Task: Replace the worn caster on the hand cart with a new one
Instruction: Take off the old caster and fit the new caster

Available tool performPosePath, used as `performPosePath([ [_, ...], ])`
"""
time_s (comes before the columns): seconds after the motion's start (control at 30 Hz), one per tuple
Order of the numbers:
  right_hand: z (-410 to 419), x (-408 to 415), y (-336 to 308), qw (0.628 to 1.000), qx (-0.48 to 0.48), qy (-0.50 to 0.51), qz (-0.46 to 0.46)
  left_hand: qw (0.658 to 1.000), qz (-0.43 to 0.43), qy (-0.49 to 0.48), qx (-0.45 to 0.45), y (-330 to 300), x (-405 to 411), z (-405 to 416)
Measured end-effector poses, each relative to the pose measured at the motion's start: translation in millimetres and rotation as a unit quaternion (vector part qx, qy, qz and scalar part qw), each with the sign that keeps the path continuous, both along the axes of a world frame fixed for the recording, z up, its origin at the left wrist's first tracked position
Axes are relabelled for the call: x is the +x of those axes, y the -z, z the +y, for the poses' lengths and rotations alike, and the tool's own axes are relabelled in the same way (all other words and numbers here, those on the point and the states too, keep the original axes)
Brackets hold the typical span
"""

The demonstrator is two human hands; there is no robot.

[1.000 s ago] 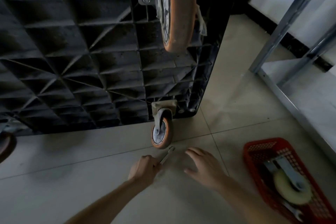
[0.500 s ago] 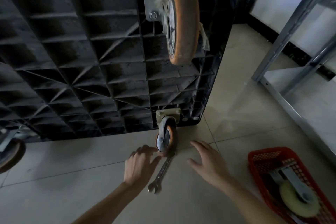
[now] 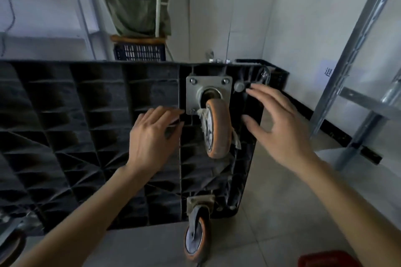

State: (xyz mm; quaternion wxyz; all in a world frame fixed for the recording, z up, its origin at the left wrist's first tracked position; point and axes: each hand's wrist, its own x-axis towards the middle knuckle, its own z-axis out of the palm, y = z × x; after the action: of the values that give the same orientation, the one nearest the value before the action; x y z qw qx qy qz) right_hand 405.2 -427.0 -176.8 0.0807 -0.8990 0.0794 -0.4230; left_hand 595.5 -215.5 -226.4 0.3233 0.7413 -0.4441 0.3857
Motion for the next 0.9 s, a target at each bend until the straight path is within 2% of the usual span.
performPosePath([
  [0.1, -3.8, 21.4, -31.6, 0.999, -0.048, 0.019, 0.014, 1.000, -0.027, 0.002, 0.001, -25.4, 5.3, -11.6],
  [0.27, -17.0, 57.5, -64.6, 0.992, -0.076, 0.074, 0.065, 0.999, -0.028, 0.009, 0.025, -41.8, 11.1, -28.8],
  [0.47, -29.7, 78.0, -67.4, 0.989, -0.027, 0.075, 0.121, 0.998, -0.013, 0.025, 0.057, -25.6, 19.0, -34.0],
  [0.7, -36.9, 82.9, -58.1, 0.993, -0.024, 0.074, 0.090, 0.998, -0.006, 0.027, 0.051, -13.6, 27.5, -37.3],
  [0.9, -39.5, 87.9, -52.7, 0.991, -0.057, 0.097, 0.076, 0.999, -0.035, 0.023, 0.031, -9.4, 31.1, -41.3],
])
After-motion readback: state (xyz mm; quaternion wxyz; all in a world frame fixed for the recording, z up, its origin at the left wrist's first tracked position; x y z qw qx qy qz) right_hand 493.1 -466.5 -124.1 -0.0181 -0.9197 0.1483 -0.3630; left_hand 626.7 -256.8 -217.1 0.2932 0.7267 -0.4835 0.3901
